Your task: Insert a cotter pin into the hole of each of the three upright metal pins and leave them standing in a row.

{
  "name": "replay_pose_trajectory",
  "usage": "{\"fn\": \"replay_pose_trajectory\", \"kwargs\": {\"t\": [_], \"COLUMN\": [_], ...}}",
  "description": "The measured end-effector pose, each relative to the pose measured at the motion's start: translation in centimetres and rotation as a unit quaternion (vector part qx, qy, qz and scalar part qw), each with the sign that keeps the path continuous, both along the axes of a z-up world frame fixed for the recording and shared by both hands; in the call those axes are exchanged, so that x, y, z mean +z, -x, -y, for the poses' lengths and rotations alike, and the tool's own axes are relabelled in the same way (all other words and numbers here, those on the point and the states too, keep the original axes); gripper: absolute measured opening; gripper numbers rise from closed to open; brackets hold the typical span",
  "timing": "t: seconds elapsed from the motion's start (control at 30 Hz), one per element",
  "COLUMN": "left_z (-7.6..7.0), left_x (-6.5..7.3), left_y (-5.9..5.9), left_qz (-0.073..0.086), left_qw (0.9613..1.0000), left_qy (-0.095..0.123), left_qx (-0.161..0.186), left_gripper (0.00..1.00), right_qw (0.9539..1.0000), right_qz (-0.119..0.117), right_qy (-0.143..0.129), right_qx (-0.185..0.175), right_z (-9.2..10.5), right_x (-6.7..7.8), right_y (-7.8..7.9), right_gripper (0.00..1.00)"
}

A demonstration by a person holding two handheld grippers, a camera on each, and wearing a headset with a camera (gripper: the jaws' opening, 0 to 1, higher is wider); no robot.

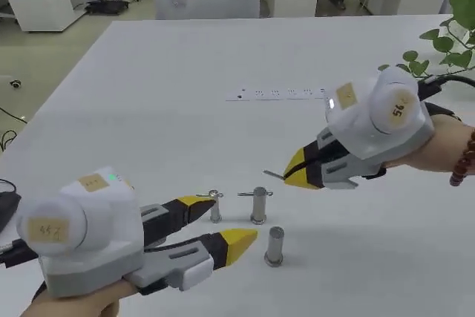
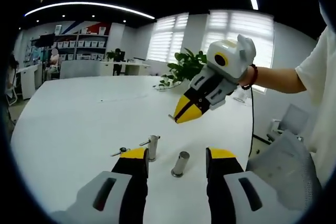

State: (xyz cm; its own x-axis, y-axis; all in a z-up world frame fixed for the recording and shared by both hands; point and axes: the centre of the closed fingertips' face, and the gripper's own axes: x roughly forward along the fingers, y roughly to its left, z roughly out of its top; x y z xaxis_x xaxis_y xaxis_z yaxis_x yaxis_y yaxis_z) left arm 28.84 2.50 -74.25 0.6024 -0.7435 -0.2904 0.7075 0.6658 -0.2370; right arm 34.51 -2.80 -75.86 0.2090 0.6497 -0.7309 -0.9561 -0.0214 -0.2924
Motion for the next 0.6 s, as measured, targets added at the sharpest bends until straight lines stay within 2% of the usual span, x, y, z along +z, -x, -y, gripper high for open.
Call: {"fn": "replay_pose_trajectory", "kwargs": {"t": [0.3, 0.6], "left_z": [1.2, 1.7], "left_x": [0.2, 0.3], "left_y": [-0.2, -0.3], "left_qz": [-0.025, -0.055], "left_qw": [0.9993, 0.9966], "left_qy": [0.028, 0.061], "left_qx": [0.002, 0.004], "left_gripper": [0.36, 0.27], "right_qw": [0.9997, 0.9991], "right_qz": [-0.004, -0.004], "right_qy": [-0.008, -0.009], "right_qx": [0.023, 0.041], "right_z": [-1.3, -1.8], "right_x": [0.0, -0.1], "right_y": [2.4, 3.9], "right_gripper": [0.03, 0.03]}}
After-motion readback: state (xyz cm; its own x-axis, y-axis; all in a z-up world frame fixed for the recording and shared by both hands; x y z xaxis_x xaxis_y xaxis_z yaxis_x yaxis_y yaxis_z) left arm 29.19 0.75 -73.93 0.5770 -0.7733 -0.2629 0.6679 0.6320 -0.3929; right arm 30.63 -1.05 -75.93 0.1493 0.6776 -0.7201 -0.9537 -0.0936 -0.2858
